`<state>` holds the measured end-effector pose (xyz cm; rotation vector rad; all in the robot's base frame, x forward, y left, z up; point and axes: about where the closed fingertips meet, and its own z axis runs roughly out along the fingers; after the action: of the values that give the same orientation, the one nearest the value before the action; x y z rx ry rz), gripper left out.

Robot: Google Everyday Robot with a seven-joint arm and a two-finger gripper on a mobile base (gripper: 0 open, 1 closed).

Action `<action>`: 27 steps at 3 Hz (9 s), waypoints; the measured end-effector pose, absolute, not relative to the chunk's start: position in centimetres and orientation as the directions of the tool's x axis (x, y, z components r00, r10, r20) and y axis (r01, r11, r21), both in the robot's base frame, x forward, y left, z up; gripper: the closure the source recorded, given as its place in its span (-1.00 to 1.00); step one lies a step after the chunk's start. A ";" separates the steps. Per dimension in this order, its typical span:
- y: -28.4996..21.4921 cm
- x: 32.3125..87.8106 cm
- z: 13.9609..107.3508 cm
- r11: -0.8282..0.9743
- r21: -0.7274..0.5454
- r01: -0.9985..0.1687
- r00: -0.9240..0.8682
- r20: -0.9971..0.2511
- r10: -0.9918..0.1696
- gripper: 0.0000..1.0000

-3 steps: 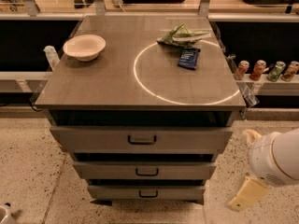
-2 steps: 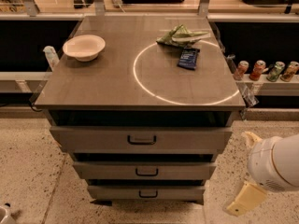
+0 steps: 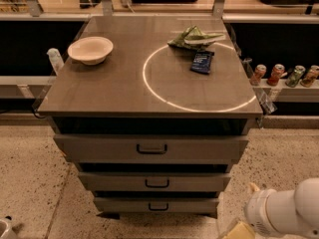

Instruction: Open bottom drawer

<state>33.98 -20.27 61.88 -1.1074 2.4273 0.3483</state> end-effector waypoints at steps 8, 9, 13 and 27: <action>-20.3 39.5 48.6 0.782 0.042 -0.621 -0.559 -0.724 -0.405 0.31; -19.9 39.7 47.4 0.810 0.031 -0.586 -0.569 -0.727 -0.384 0.77; -19.7 44.6 36.2 0.906 -0.128 -0.403 -0.387 -0.874 -0.295 1.00; -22.2 58.1 22.0 0.771 -0.331 -0.544 -0.144 -0.869 -0.474 1.00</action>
Offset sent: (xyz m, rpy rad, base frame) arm 0.0247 0.0017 -0.0482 0.0331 -0.0296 -0.0395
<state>58.12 -22.18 22.00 -0.7935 1.7804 0.0735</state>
